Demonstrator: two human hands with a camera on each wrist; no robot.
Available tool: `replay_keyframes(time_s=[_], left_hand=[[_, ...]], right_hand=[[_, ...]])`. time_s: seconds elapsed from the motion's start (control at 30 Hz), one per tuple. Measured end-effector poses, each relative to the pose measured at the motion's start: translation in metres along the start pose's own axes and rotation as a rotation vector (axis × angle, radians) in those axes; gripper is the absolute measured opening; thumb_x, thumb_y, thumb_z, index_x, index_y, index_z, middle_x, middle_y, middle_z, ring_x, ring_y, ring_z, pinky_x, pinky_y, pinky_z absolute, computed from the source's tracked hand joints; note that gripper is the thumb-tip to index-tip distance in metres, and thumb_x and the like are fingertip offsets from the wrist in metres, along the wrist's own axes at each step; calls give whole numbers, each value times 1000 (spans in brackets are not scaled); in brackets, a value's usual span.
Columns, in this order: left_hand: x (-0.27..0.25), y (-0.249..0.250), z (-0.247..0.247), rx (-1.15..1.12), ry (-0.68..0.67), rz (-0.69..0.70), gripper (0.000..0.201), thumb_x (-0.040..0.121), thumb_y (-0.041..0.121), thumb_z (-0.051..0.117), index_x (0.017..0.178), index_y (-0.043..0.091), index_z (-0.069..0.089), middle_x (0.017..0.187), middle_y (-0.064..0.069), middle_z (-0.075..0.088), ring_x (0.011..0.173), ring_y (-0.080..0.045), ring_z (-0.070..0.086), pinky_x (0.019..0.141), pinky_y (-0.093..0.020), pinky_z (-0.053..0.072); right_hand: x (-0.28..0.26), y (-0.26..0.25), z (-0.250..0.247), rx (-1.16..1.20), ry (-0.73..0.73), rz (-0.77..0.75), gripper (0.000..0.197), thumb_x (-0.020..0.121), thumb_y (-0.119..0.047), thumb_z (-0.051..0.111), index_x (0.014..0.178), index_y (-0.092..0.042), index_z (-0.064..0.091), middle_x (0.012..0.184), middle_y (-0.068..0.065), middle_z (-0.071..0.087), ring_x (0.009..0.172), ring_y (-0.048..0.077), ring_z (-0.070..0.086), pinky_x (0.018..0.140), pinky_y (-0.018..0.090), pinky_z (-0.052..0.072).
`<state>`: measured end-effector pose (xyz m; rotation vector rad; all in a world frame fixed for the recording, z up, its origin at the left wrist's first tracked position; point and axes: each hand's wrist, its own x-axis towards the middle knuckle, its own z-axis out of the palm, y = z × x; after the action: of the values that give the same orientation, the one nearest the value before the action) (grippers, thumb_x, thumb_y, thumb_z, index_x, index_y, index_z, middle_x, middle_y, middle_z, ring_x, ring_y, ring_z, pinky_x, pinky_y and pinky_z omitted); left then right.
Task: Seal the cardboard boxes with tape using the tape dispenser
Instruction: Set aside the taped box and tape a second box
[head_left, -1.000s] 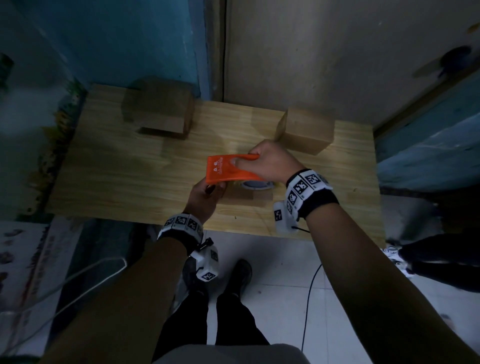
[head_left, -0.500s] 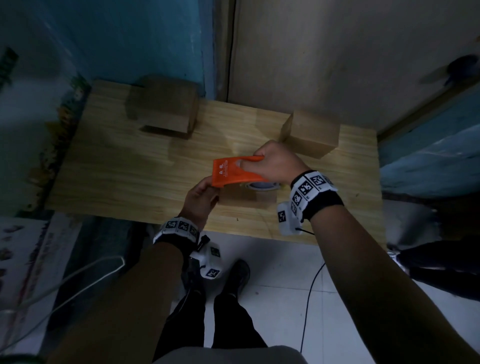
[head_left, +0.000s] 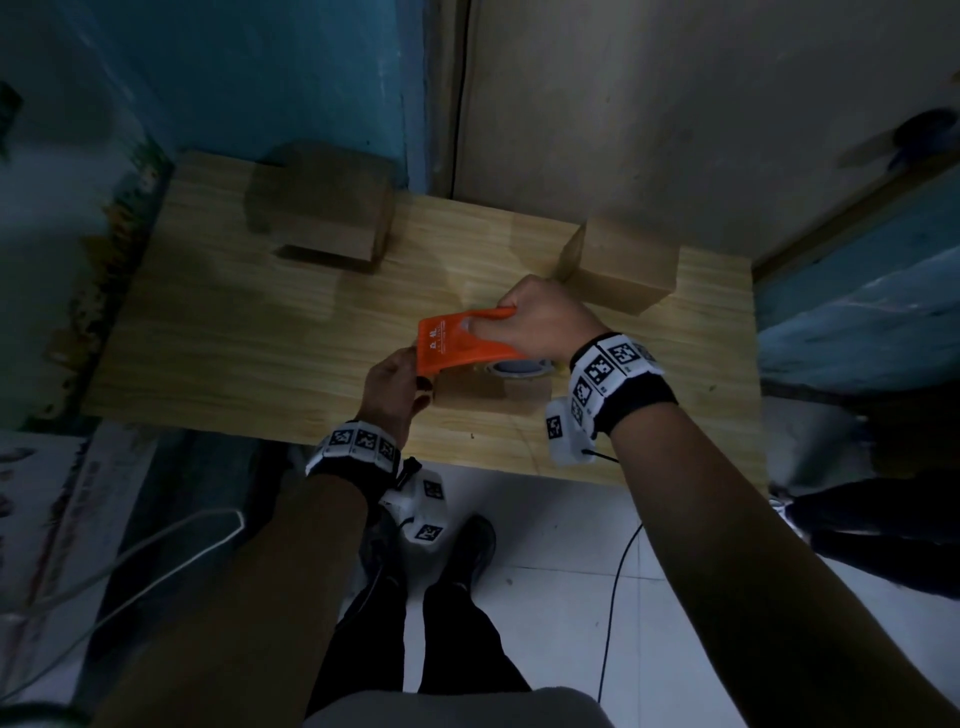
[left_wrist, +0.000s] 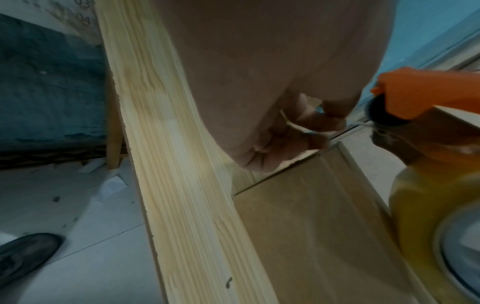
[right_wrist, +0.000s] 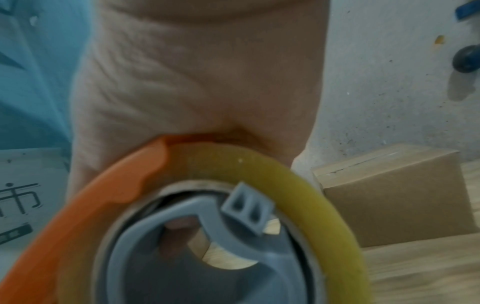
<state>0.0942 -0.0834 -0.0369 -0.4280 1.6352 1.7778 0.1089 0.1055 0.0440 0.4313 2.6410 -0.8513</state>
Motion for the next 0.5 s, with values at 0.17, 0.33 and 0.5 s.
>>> replay_keyframes(time_s=[0.17,0.33,0.5], left_hand=[[3,-5,2,-69,51,35,31,101,15,46,72,16,55,58,0,52,45,-7,45,48,-21,38],[6,-9,2,-142,33,39,30,101,6,46,73,13,55,58,0,54,41,-5,44,39,-16,37],[5,-7,1,-124,8,58,29,103,20,49,77,12,60,55,1,51,43,-6,42,41,-18,35]], right_hand=[[3,-5,2,-36,-3,27,58,77,-67,65,56,-13,62,52,3,59,48,17,56,49,27,38],[3,-7,2,-54,-8,44,58,77,-68,65,60,-13,63,55,2,61,51,17,58,50,27,39],[2,-2,3,-1,-5,43,57,78,-67,65,56,-15,59,50,1,55,45,15,52,48,27,37]])
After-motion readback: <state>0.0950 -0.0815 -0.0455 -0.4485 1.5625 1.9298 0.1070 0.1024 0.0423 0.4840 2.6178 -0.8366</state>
